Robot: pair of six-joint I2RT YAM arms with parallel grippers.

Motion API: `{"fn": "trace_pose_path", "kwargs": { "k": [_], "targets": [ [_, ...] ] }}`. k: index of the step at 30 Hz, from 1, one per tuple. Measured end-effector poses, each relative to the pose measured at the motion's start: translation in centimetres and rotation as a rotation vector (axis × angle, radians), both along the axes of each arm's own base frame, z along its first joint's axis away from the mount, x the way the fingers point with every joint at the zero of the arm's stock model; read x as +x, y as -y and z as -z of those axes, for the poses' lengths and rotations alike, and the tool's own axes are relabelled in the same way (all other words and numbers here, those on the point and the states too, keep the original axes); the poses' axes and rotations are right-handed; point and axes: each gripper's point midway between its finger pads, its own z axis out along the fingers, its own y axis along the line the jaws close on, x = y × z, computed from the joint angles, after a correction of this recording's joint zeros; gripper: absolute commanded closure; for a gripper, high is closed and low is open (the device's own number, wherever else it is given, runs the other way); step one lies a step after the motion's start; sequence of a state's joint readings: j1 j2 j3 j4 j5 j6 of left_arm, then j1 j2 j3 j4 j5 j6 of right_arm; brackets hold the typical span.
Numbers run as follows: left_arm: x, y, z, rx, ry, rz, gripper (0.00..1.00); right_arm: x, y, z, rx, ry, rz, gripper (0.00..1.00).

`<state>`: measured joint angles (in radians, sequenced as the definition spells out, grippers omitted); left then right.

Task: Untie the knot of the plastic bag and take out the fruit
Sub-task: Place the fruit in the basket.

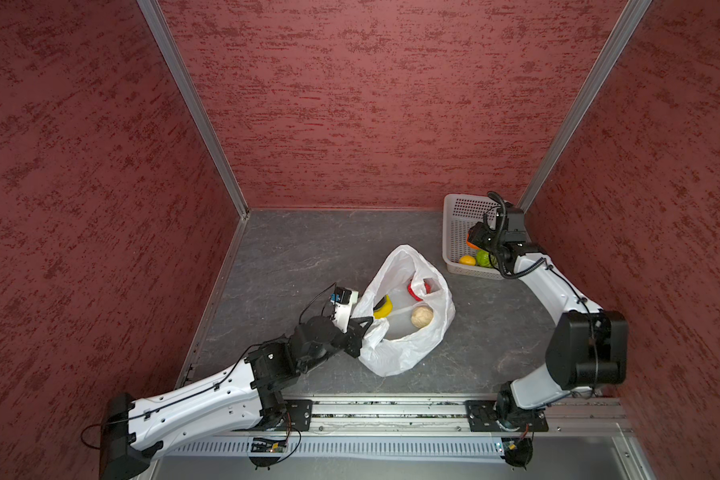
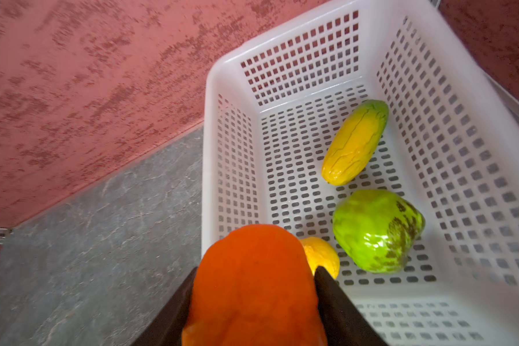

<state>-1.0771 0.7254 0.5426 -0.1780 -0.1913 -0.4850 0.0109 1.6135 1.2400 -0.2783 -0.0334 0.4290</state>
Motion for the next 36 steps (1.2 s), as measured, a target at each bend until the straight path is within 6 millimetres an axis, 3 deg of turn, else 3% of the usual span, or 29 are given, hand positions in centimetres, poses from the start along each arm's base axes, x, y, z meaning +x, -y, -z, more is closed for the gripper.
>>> {"fn": "trace_pose_path", "kwargs": {
  "k": [4, 8, 13, 21, 25, 31, 36],
  "targets": [
    [0.0, 0.1, 0.0, -0.005, -0.004, 0.000, 1.00, 2.1, 0.7, 3.1, -0.018, -0.039, 0.000, 0.36],
    [-0.2, 0.4, 0.0, -0.008, -0.007, 0.007, 1.00, 2.7, 1.1, 5.7, -0.029, -0.085, 0.000, 0.13],
    [-0.2, 0.4, 0.1, -0.008, -0.008, 0.007, 1.00, 2.9, 1.2, 6.4, -0.033, -0.098, 0.000, 0.04],
    [-0.1, 0.5, 0.2, -0.002, -0.009, 0.003, 1.00, 3.4, 1.0, 5.0, -0.024, -0.060, -0.004, 0.02],
    [0.0, 0.5, 0.2, -0.004, -0.005, -0.003, 1.00, 3.0, 0.7, 2.8, -0.010, -0.018, -0.016, 0.02],
    [0.1, 0.5, 0.4, 0.006, -0.005, -0.002, 1.00, 1.2, 0.0, -1.2, 0.016, 0.060, -0.043, 0.02],
    [0.1, 0.5, 0.5, 0.010, -0.005, -0.003, 1.00, -1.2, -1.1, -2.8, 0.037, 0.074, -0.082, 0.02]
  ]
}}
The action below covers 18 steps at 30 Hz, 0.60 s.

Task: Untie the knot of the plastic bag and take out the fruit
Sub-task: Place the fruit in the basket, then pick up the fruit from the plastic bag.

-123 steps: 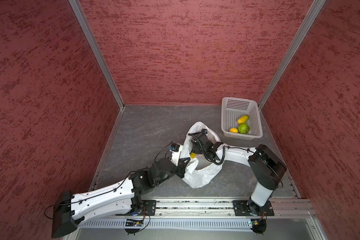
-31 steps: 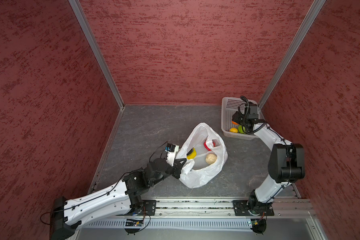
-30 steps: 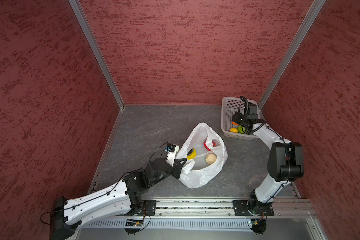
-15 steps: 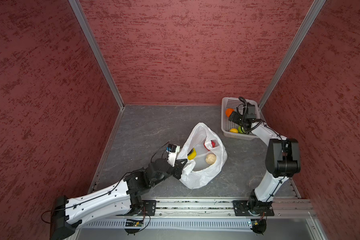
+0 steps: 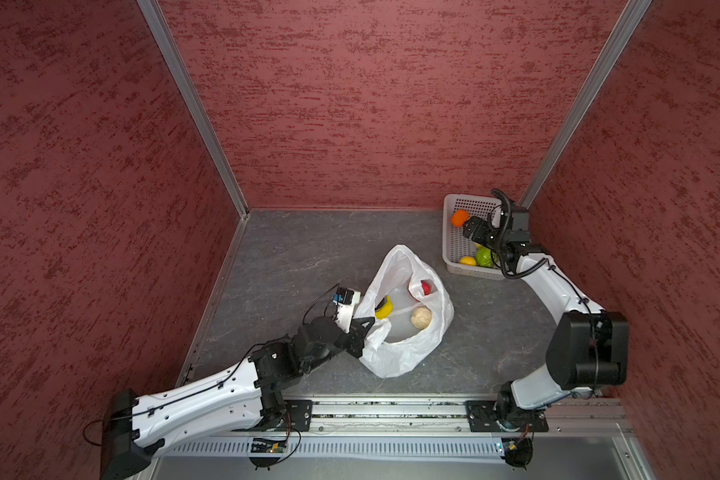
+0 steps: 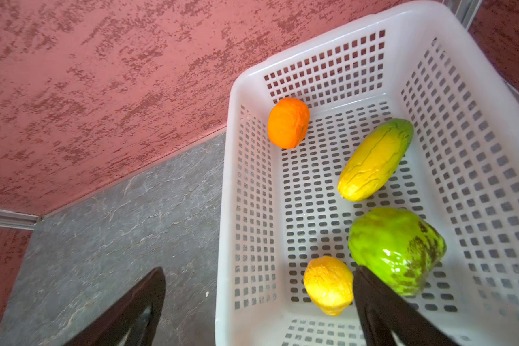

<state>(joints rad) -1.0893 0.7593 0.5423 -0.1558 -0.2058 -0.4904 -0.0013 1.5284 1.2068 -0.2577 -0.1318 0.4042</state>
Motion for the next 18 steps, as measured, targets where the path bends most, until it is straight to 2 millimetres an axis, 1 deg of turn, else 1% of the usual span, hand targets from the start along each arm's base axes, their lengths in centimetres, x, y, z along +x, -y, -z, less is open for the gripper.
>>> {"fn": "trace_pose_path", "kwargs": {
  "k": [4, 7, 9, 10, 12, 15, 18],
  "targets": [
    [0.0, 0.0, 0.0, 0.000, 0.003, 0.000, 1.00, -2.6, -1.6, -1.4, 0.016, 0.002, -0.051, 0.02],
    [0.1, 0.1, -0.2, -0.007, 0.007, 0.000, 1.00, -4.8, -3.7, -3.2, 0.027, 0.017, -0.110, 0.02],
    [0.1, 0.2, -0.3, -0.010, 0.013, 0.001, 1.00, -6.5, -5.7, -4.7, 0.034, 0.036, -0.166, 0.02],
    [0.2, 0.3, -0.3, -0.010, 0.015, 0.002, 1.00, -7.1, -6.5, -5.2, 0.036, 0.041, -0.188, 0.02],
    [0.2, 0.4, -0.5, -0.016, 0.019, 0.003, 1.00, -8.9, -8.9, -6.0, 0.041, 0.047, -0.257, 0.02],
    [0.3, 0.5, -0.6, -0.022, 0.023, 0.004, 1.00, -11.4, -12.6, -6.2, 0.049, 0.025, -0.361, 0.02],
    [0.2, 0.7, -0.6, -0.022, 0.026, 0.009, 1.00, -13.9, -16.1, -5.5, 0.060, -0.020, -0.458, 0.02]
  ]
}}
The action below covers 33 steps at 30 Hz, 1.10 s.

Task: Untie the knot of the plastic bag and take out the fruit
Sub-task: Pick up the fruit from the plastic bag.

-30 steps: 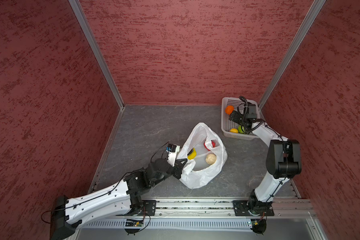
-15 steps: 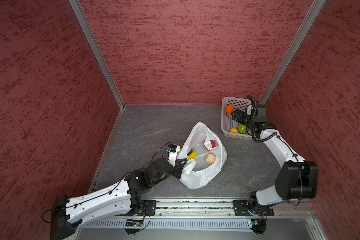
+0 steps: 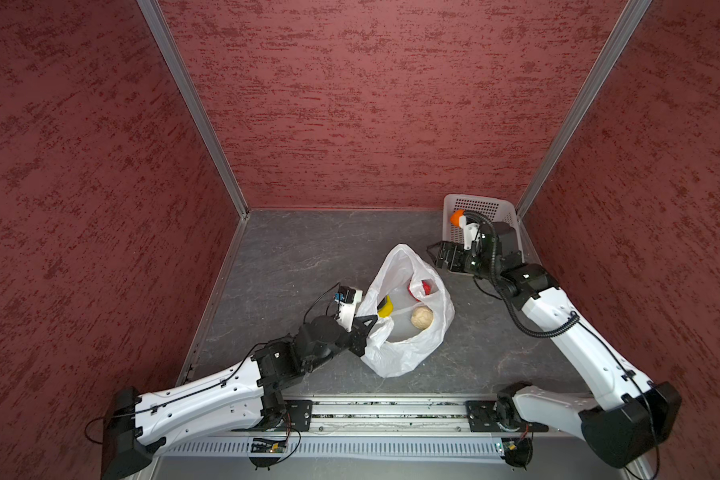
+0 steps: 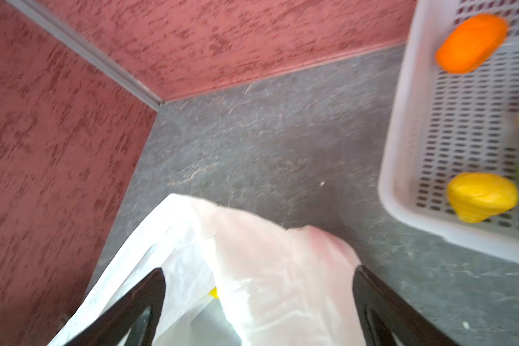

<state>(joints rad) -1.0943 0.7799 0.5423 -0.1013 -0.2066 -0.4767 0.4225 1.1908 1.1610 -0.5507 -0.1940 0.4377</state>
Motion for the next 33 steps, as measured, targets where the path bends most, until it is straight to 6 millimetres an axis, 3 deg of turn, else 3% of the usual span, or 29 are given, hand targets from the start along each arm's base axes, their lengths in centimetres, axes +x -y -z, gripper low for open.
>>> {"fn": "trace_pose_path", "kwargs": {
  "k": [8, 13, 19, 29, 33],
  "targets": [
    [-0.2, 0.4, 0.0, -0.001, 0.003, 0.011, 1.00, -6.6, -6.8, 3.0, -0.011, -0.111, -0.193, 0.02],
    [-0.1, 0.3, 0.0, 0.003, 0.007, 0.002, 1.00, -9.8, -9.6, 5.5, -0.046, -0.173, -0.273, 0.02],
    [0.1, 0.1, 0.0, 0.006, 0.012, -0.012, 1.00, -11.3, -10.9, 7.8, -0.095, -0.214, -0.287, 0.02],
    [0.0, -0.2, -0.2, 0.005, 0.015, -0.018, 1.00, -12.6, -11.3, 7.1, -0.082, -0.202, -0.263, 0.02],
    [-0.2, -0.1, -0.2, 0.005, 0.015, -0.011, 1.00, -12.7, -11.1, 9.3, -0.105, -0.233, -0.253, 0.02]
  ]
}}
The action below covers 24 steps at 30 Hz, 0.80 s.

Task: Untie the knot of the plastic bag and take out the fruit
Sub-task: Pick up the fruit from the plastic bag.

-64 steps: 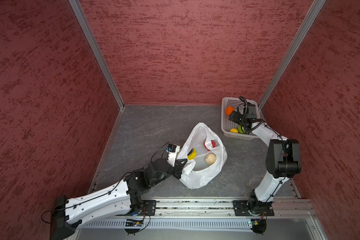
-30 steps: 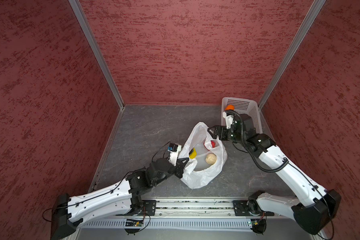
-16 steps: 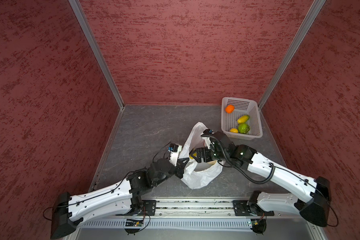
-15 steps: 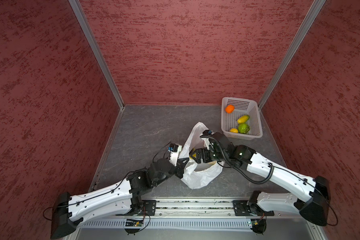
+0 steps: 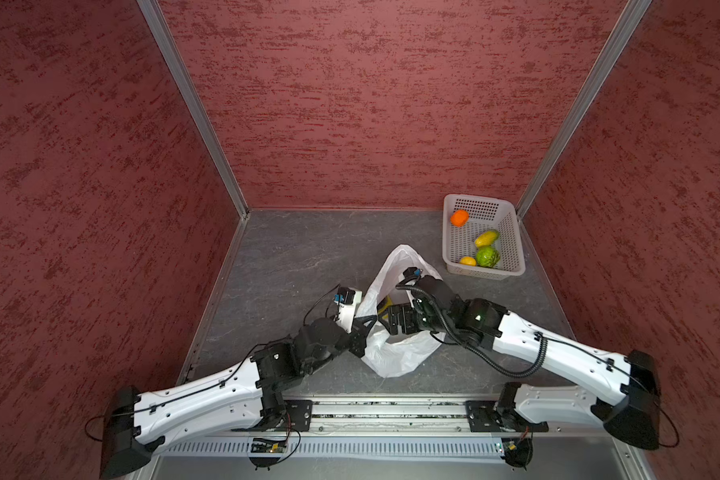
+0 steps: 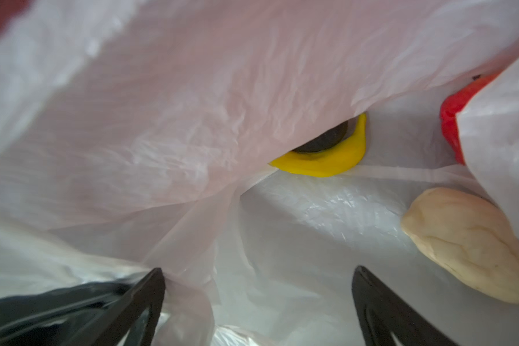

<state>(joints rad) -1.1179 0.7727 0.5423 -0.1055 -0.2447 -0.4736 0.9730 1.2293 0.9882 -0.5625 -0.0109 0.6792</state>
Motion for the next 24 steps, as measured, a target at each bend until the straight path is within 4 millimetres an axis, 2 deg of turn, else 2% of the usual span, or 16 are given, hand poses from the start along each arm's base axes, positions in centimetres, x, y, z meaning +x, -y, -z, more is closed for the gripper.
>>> {"fn": "trace_pose_path", "kwargs": {
  "k": [7, 11, 15, 19, 24],
  "targets": [
    [-0.9, 1.5, 1.4, 0.032, -0.026, 0.054, 1.00, 0.6, 0.1, 5.0, -0.116, -0.055, 0.025, 0.02],
    [-1.9, 2.5, 2.4, 0.056, -0.044, 0.092, 1.00, 0.1, 1.2, 7.5, -0.165, -0.096, 0.054, 0.02],
    [-2.8, 3.1, 2.4, 0.042, -0.043, 0.107, 1.00, -0.7, 2.9, 9.8, -0.220, -0.141, 0.091, 0.02],
    [-2.5, 2.7, 1.9, 0.029, -0.025, 0.077, 1.00, -1.3, 4.1, 11.0, -0.257, -0.175, 0.119, 0.02],
    [-2.0, 2.0, 1.1, 0.008, -0.002, 0.043, 1.00, -1.3, 4.1, 11.1, -0.247, -0.185, 0.144, 0.02]
  ]
}}
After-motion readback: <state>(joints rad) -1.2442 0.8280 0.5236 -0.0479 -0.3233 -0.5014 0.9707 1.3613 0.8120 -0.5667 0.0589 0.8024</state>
